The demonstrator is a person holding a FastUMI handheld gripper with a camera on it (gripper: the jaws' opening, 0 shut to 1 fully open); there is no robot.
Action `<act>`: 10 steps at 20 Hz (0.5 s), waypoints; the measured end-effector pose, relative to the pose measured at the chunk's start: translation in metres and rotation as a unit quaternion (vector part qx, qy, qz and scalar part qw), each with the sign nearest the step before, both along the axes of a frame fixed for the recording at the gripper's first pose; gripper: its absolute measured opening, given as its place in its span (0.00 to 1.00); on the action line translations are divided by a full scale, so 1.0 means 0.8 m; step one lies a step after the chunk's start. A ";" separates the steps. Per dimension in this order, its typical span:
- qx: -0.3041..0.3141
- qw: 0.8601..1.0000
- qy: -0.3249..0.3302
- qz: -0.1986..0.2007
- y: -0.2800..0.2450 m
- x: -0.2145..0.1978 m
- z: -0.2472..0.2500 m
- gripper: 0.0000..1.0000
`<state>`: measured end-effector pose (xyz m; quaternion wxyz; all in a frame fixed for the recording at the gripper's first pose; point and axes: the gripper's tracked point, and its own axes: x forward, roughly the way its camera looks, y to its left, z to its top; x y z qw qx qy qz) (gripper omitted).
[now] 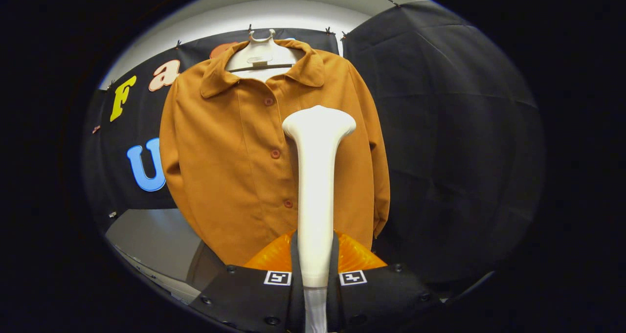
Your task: Iron the clothes twice with a garment steamer, once on the left side and once on the right side.
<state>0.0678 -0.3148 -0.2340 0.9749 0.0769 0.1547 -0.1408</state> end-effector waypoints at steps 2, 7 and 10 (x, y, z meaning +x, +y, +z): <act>0.002 1.000 0.021 0.000 -0.002 -0.008 -0.030 0.21; 0.010 0.998 0.059 -0.009 -0.002 -0.033 -0.077 0.21; 0.010 0.997 0.080 -0.012 0.001 -0.047 -0.095 0.21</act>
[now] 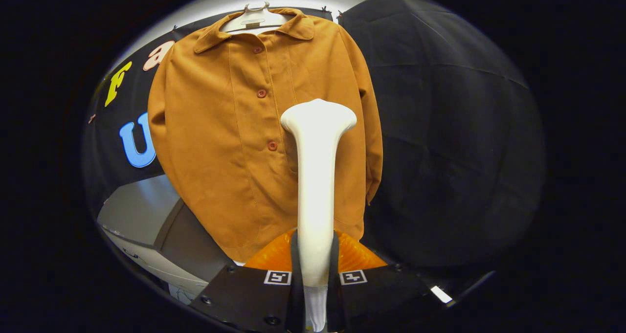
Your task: Iron the clothes twice with a garment steamer, once on the left side and once on the right side.
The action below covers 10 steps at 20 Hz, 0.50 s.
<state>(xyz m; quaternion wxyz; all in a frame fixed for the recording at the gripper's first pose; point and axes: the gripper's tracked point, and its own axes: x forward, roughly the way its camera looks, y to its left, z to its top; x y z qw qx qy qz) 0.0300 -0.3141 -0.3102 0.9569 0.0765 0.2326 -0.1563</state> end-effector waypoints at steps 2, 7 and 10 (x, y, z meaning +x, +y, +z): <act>-0.003 1.000 0.019 0.000 0.004 -0.010 -0.016 0.21; 0.004 0.998 0.067 -0.005 0.012 -0.045 -0.056 0.21; 0.012 0.997 0.082 -0.010 0.018 -0.063 -0.073 0.21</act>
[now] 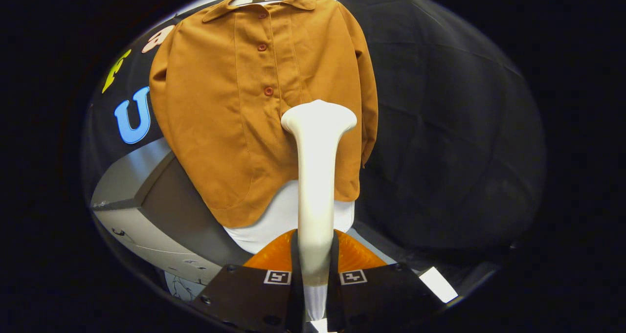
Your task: Iron the clothes twice with a garment steamer, once on the left side and once on the right side.
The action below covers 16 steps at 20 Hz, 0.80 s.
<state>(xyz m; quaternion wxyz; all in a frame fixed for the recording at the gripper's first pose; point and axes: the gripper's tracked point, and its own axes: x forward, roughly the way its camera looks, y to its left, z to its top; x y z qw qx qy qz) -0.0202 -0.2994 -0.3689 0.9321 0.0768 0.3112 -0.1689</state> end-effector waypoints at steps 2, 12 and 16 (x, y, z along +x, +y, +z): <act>-0.002 1.000 0.007 -0.001 0.007 -0.017 -0.007 0.21; -0.007 1.000 -0.012 -0.005 0.035 -0.064 0.018 0.21; -0.009 0.999 -0.049 -0.005 0.048 -0.067 0.055 0.21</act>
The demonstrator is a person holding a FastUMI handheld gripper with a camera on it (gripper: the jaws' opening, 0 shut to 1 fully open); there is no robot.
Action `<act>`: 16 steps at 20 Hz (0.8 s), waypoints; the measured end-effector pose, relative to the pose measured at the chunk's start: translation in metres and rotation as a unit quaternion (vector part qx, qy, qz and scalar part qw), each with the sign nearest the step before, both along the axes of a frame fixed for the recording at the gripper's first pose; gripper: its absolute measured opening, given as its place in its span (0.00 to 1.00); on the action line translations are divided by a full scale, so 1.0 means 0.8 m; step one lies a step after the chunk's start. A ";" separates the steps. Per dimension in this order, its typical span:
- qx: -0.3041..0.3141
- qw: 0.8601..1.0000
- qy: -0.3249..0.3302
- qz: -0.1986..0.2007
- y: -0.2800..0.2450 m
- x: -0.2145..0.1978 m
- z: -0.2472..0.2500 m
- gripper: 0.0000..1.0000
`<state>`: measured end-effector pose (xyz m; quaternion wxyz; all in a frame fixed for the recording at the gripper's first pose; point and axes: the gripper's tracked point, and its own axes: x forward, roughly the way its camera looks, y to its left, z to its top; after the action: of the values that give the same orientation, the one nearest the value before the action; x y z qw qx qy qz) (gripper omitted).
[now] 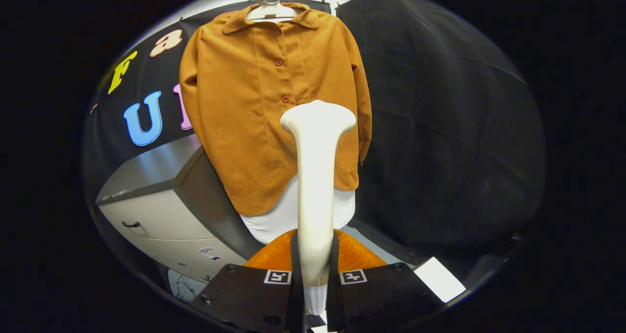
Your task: Iron the clothes twice with a garment steamer, once on the left side and once on the right side.
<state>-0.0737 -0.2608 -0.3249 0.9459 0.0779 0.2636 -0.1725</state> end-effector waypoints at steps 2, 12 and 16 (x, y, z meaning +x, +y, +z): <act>-0.006 1.000 -0.022 0.002 0.007 -0.001 0.026 0.21; -0.032 0.988 -0.150 0.033 0.085 0.038 0.198 0.21; -0.028 0.981 -0.180 0.068 0.139 0.055 0.264 0.20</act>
<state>-0.0301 -0.1494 -0.1140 0.9892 0.0635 0.0884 -0.0981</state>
